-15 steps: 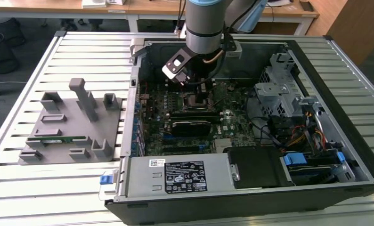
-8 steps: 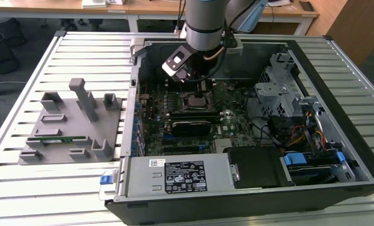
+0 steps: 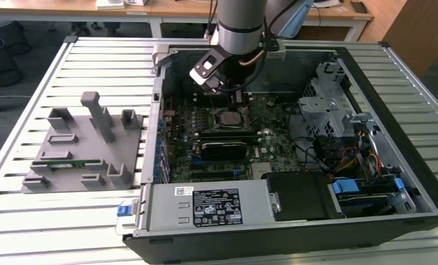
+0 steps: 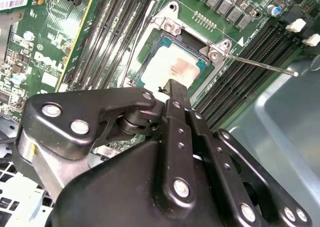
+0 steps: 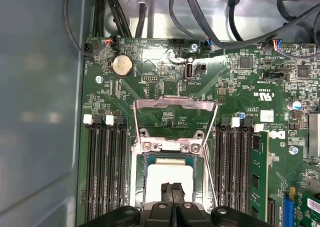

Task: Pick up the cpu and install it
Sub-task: 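Place the cpu into insertion slot, then close the cpu cover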

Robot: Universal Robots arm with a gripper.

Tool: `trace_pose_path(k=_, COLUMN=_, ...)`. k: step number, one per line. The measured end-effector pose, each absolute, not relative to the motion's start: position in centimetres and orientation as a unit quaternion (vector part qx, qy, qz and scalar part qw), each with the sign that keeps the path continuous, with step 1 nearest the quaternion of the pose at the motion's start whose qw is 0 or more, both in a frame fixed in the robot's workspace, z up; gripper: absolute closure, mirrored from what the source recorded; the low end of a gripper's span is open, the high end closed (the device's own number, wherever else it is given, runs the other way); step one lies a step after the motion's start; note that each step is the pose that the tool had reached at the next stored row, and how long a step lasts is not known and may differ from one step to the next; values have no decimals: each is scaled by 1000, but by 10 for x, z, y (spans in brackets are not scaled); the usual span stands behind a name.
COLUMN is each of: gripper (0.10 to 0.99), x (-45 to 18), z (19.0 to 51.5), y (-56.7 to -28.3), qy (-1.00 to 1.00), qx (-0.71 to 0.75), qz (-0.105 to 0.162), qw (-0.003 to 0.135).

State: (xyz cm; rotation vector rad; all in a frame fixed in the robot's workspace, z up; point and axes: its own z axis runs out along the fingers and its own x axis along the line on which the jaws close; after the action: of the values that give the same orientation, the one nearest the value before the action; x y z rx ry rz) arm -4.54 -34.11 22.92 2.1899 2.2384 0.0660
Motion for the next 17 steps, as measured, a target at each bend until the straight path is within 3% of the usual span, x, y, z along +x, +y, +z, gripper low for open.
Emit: trace_pose_path(k=17, gripper=980, x=-45, z=252, y=-341, qy=715, qx=699, qz=21, qw=5)
